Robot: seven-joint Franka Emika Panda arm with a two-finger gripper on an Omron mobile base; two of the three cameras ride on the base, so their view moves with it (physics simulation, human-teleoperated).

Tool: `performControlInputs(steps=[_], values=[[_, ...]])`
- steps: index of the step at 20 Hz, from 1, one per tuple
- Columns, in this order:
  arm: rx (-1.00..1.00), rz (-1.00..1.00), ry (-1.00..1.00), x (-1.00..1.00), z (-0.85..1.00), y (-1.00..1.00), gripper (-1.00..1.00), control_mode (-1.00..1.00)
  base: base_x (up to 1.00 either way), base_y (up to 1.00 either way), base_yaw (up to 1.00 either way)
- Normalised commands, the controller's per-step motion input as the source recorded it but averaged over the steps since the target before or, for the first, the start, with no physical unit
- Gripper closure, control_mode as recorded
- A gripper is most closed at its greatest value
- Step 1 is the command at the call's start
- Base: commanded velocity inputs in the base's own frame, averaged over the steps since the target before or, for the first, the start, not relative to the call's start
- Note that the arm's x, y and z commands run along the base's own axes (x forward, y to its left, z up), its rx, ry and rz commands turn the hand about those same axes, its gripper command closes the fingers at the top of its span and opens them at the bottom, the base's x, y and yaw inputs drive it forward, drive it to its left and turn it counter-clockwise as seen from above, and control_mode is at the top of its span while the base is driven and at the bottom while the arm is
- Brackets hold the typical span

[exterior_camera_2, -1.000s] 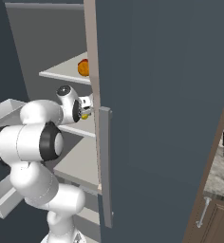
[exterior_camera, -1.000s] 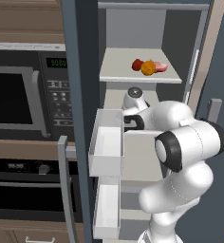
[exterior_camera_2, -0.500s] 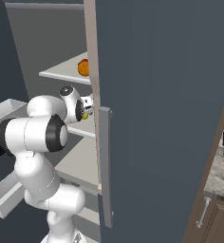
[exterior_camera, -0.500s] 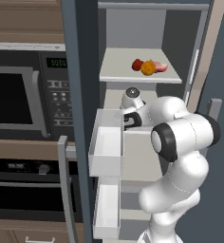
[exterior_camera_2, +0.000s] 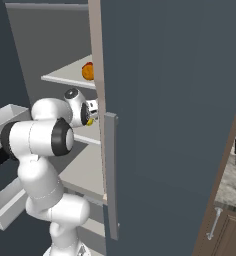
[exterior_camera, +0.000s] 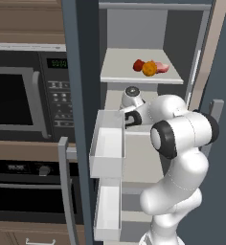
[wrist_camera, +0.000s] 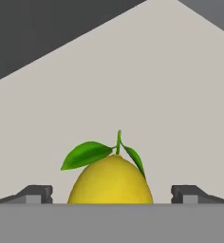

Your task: Take the lemon and orange from the second highest rack and move them to the highest rack where the bell pepper and steak are located, to maximize freezer space. Close the freezer door after rearranging.

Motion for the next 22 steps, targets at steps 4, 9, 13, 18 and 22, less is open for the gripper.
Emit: performControlInputs(steps=[4, 9, 13, 18, 22], values=[[-0.01, 0.0, 0.0, 0.0, -0.34, 0.0, 1.0, -1.0, 0.0, 0.0, 0.0], [-0.01, 0.0, 0.0, 0.0, -0.35, 0.0, 1.0, -1.0, 0.0, 0.0, 0.0], [0.0, 0.0, 0.0, -0.04, -0.35, 0.0, 1.0, -1.0, 0.0, 0.0, 0.0], [0.05, 0.01, -0.1, -0.44, -0.07, -0.09, 1.0, -1.0, 0.0, 0.0, 0.0], [0.12, 0.0, -0.13, -0.68, 0.24, -0.12, 1.0, -1.0, 0.0, 0.0, 0.0]])
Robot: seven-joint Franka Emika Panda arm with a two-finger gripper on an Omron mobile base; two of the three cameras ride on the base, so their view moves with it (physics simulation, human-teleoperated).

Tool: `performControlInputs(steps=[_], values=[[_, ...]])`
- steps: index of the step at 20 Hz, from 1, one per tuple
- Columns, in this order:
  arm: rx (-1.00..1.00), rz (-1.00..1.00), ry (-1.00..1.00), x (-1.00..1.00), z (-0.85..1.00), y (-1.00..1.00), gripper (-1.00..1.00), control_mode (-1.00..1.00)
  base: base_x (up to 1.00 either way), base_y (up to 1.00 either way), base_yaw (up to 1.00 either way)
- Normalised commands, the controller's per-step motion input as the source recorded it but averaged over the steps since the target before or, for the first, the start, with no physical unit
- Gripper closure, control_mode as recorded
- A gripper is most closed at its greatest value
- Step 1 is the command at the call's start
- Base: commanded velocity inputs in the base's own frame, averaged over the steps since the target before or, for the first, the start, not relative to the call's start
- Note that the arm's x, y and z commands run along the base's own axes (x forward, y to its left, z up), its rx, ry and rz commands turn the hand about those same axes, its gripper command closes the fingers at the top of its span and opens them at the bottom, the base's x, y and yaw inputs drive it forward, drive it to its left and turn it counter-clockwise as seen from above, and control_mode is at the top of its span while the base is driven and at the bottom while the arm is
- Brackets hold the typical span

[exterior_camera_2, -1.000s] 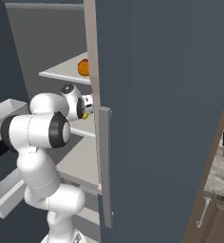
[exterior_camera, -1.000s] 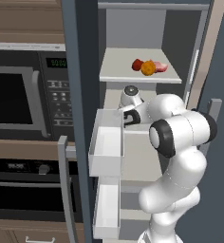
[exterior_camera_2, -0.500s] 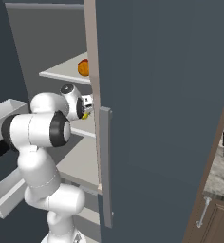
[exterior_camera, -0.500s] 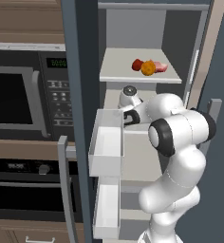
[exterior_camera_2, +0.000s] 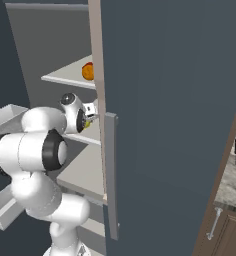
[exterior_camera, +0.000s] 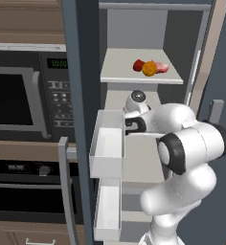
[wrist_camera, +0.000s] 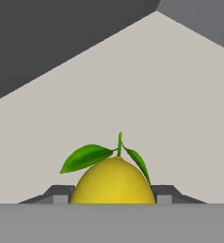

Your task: Take the lemon and orange from the second highest rack and move them to the highest rack where the bell pepper and steak are located, to maximize freezer space. Close the freezer door after rearranging.

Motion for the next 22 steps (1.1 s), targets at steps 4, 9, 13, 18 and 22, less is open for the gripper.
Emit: performControlInputs(steps=[4, 9, 13, 18, 22], values=[[0.16, 0.0, -0.08, -0.61, 0.56, -0.2, 1.0, -1.0, 0.0, 0.0, 0.0], [0.15, 0.0, 0.0, -0.55, 0.74, -0.22, 1.0, -1.0, 0.0, 0.0, 0.0], [0.08, -0.03, 0.0, -0.66, 0.57, -0.24, 1.0, -1.0, 0.0, 0.0, 0.0], [0.08, -0.06, 0.0, -0.75, 0.55, -0.07, 1.0, -1.0, 0.0, 0.0, 0.0], [0.06, -0.09, 0.0, -0.72, 0.65, 0.0, 1.0, -1.0, 0.0, 0.0, 0.0]])
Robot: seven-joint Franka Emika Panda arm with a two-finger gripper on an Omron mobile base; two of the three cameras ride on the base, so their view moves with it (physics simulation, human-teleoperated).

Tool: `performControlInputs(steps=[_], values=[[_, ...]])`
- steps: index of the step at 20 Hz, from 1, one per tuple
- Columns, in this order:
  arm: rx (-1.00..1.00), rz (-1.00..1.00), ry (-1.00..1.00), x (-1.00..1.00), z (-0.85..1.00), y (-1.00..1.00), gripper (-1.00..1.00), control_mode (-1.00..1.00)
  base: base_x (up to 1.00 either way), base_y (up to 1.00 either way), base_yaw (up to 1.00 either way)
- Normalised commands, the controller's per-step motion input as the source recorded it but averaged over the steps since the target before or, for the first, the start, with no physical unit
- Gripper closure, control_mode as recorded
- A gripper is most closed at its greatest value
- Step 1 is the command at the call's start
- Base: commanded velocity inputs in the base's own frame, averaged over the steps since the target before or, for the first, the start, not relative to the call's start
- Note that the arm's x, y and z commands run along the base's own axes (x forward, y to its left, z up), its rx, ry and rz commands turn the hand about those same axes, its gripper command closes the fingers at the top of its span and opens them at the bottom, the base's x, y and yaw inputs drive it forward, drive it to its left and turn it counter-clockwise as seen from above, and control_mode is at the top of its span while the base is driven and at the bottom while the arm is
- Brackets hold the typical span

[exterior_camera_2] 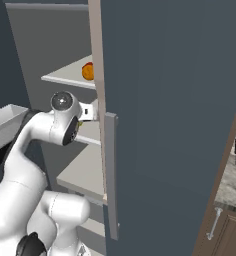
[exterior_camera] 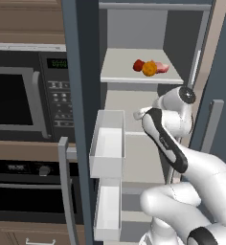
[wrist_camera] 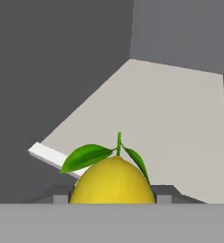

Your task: Take the lemon and orange from the second highest rack and move them to the highest rack where the bell pepper and steak are located, to maximize freezer space. Close the freezer door after rearranging.

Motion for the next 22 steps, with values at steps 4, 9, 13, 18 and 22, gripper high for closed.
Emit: performControlInputs(steps=[4, 9, 13, 18, 22], values=[[0.09, -0.08, 0.0, -0.68, 0.7, 0.0, 1.0, -1.0, 0.0, 0.0, 0.0], [0.08, -0.04, 0.0, -0.61, 0.75, 0.0, 1.0, -1.0, 0.0, 0.0, 0.0], [0.06, -0.02, 0.0, -0.47, 0.71, 0.0, 1.0, -1.0, 0.0, 0.0, 0.0], [0.06, -0.05, 0.0, -0.27, 0.72, 0.02, 1.0, -1.0, 0.0, 0.0, 0.0], [0.01, -0.08, 0.0, -0.08, 0.63, 0.07, 1.0, -1.0, 0.0, 0.0, 0.0]])
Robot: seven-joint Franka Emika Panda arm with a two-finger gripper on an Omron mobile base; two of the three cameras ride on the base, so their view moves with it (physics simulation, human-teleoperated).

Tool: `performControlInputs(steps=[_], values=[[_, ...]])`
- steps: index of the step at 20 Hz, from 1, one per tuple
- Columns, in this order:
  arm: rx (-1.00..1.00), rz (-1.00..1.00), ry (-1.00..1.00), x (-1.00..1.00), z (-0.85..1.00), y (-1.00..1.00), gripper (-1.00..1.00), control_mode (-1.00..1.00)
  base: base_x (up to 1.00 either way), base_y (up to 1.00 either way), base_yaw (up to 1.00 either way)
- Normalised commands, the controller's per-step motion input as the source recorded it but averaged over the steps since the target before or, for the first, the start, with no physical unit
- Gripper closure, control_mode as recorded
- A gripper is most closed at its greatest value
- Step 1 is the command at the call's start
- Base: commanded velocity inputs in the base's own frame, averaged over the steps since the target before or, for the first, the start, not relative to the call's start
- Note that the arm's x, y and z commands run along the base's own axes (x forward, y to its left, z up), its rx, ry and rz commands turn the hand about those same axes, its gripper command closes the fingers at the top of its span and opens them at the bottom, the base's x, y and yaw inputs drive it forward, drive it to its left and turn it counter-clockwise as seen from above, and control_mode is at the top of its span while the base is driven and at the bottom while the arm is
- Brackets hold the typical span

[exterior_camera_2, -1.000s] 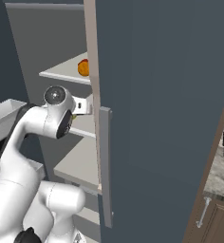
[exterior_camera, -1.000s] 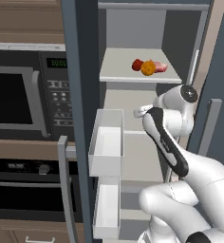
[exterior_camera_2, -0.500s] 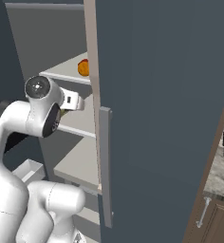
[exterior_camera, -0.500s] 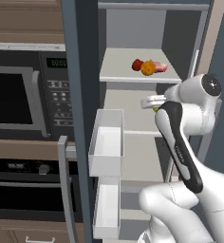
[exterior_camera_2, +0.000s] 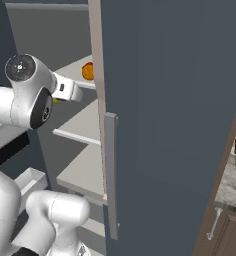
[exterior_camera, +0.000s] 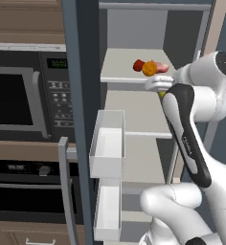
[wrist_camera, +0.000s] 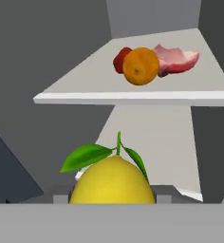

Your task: Take the lemon and orange from the second highest rack and move them to the highest rack where the bell pepper and steak are located, to maximize freezer space. Close the freezer door after rearranging.

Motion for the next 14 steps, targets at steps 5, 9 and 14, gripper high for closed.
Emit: performControlInputs(steps=[5, 9, 14], values=[[0.0, -0.04, -0.03, 0.0, 0.45, 0.09, 1.0, -1.0, 0.0, 0.0, 0.0], [0.0, 0.0, -0.04, 0.07, 0.27, 0.07, 1.0, -1.0, 0.0, 0.0, 0.0], [0.0, 0.0, -0.01, 0.18, 0.14, 0.07, 1.0, -1.0, 0.0, 0.0, 0.0]])
